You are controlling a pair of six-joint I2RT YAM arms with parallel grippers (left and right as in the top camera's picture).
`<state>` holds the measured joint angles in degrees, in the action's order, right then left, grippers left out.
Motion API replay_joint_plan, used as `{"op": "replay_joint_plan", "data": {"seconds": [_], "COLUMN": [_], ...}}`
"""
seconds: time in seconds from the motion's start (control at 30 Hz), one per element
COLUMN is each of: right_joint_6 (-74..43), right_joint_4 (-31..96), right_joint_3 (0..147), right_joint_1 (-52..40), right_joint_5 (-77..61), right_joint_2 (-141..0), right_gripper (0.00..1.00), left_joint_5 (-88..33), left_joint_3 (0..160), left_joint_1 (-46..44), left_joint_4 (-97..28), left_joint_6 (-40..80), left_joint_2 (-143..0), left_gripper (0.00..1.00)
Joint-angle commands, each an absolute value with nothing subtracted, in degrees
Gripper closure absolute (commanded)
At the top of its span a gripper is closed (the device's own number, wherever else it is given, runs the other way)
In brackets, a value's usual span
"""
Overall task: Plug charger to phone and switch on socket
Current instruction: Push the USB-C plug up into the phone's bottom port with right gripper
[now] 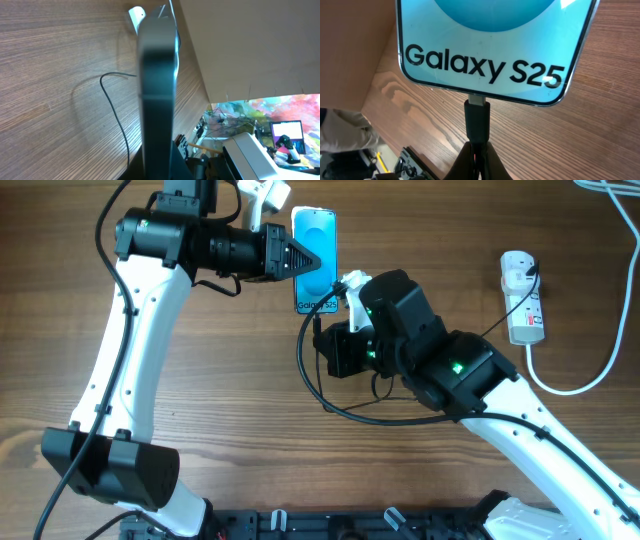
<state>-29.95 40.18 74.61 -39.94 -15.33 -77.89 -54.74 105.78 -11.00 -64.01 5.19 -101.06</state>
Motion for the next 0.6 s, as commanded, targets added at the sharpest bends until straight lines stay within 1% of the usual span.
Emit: {"op": "replay_joint_plan", "data": {"seconds": [0.0, 0.27, 0.57], "right_joint_6": [-30.2, -32.5, -31.5], "right_joint_4": [39.6, 38.0, 36.5], "right_joint_3": [75.5, 75.5, 75.5], "right_joint_1": [-39.7, -39.7, -39.7], "right_joint_5": [-13.3, -13.6, -13.0], "right_joint_2": [-78.1, -78.1, -78.1], "right_gripper": [0.96, 0.96, 0.96], "left_joint_5": [-55.9, -55.9, -55.9], "left_joint_3": [106.0, 106.0, 106.0], "left_joint_1": [-11.4, -11.4, -11.4], "left_joint_4": [-63.9, -64.1, -64.8], "left_joint_6": [4.7, 4.7, 4.6], "left_joint_2": [-101.2, -101.2, -101.2], "left_gripper": [0.96, 0.96, 0.96]}}
